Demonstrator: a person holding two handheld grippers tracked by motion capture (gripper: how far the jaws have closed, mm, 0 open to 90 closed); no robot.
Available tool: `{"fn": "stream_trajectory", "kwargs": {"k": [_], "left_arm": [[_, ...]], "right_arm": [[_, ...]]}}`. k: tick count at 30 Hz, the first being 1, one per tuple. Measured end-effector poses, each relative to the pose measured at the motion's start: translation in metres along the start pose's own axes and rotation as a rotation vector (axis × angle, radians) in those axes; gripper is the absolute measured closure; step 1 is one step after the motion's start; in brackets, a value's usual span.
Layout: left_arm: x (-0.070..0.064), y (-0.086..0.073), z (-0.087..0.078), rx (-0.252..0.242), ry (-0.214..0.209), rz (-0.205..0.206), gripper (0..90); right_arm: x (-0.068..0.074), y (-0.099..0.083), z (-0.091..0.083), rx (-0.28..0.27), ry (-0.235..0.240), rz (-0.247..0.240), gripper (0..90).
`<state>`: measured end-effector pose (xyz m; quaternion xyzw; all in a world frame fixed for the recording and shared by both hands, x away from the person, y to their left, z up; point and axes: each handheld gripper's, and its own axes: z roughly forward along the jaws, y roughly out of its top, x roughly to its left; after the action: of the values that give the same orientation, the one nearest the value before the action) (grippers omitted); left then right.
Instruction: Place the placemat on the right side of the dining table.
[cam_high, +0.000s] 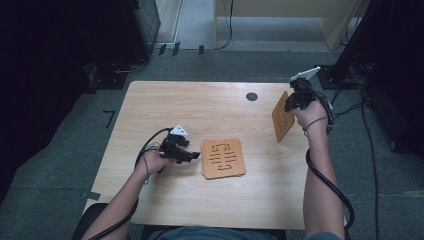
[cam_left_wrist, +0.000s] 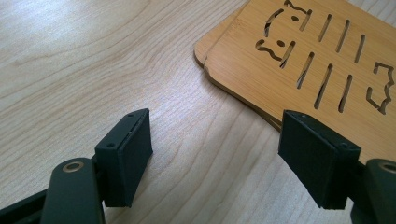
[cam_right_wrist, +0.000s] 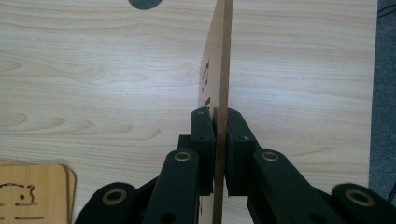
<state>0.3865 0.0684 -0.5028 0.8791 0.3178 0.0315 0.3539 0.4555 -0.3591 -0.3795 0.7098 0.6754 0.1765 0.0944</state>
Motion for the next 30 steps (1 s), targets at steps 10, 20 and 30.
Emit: {"fn": "stream_trajectory", "kwargs": {"k": [10,20,30], "left_arm": [[0.0,0.0,0.0,0.001,0.001,0.001,24.8],[0.0,0.0,0.0,0.002,0.0,0.0,24.8],[0.0,0.0,0.0,0.0,0.001,0.001,24.7]], "right_arm": [[-0.016,-0.003,0.002,-0.002,0.008,0.038,82.5],[-0.031,-0.006,0.008,0.006,0.002,0.073,76.4],[-0.042,-0.01,0.017,0.023,0.029,0.105,71.5]]}}
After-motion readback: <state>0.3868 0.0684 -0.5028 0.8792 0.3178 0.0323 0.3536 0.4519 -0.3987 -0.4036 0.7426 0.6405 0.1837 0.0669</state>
